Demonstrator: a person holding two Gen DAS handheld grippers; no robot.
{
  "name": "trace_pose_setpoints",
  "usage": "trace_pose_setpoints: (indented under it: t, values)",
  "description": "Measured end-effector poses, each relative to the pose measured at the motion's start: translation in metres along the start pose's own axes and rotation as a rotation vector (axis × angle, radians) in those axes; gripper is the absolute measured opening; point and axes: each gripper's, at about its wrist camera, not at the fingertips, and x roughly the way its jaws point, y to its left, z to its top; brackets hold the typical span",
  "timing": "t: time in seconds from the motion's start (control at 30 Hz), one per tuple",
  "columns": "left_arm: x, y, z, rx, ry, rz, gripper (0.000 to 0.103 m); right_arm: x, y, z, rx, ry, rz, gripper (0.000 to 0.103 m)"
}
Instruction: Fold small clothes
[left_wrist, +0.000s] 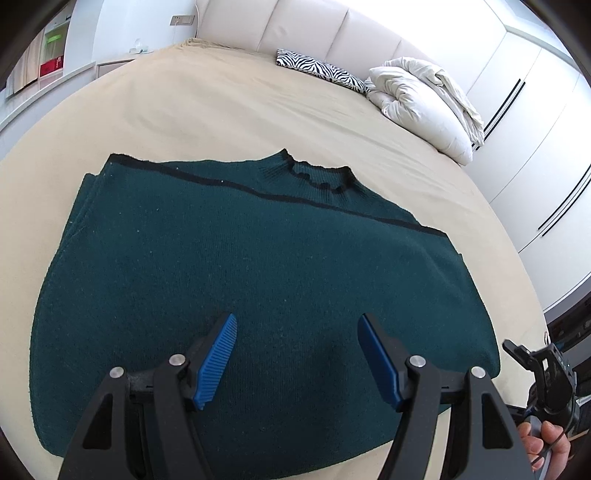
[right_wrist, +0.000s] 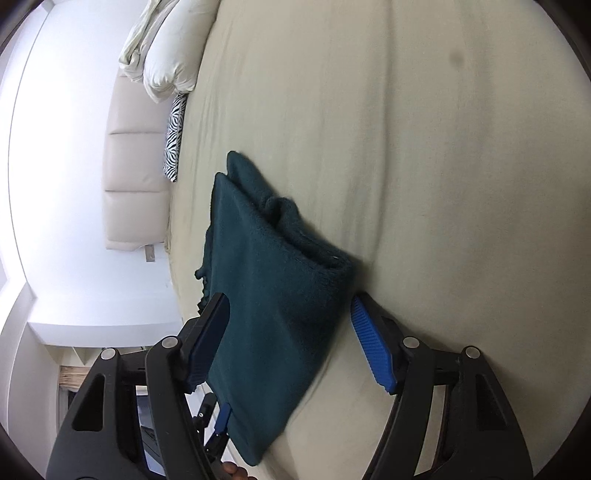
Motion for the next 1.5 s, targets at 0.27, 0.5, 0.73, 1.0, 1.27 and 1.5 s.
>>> trace_pose_setpoints:
  t: [0.27,0.5,0.73,1.0,1.27,1.5]
  values:
    - [0.001,0.002,0.007,-0.019,0.0,-0.017,0.071,0.006,0.008,-0.007,0.01,0.024,0.065,0.071]
    - [0.004,-0.003,0.009,-0.024,0.007,-0.041,0.071,0.015,0.018,0.008,-0.101,-0.066,0.059,0.067]
    - [0.015,-0.009,0.012,-0.033,0.03,-0.097,0.07,0.056,0.052,0.002,-0.221,0.022,0.094,0.064]
    - [0.03,0.018,0.017,-0.125,0.034,-0.152,0.062,0.066,0.03,0.026,-0.101,0.022,0.113,0.024]
    - [0.036,0.015,0.013,-0.083,0.038,-0.137,0.062,0.061,0.034,0.024,-0.133,-0.026,0.053,0.012]
    - [0.02,0.052,0.021,-0.255,0.05,-0.283,0.058,0.059,0.112,-0.012,-0.438,-0.092,-0.06,0.011]
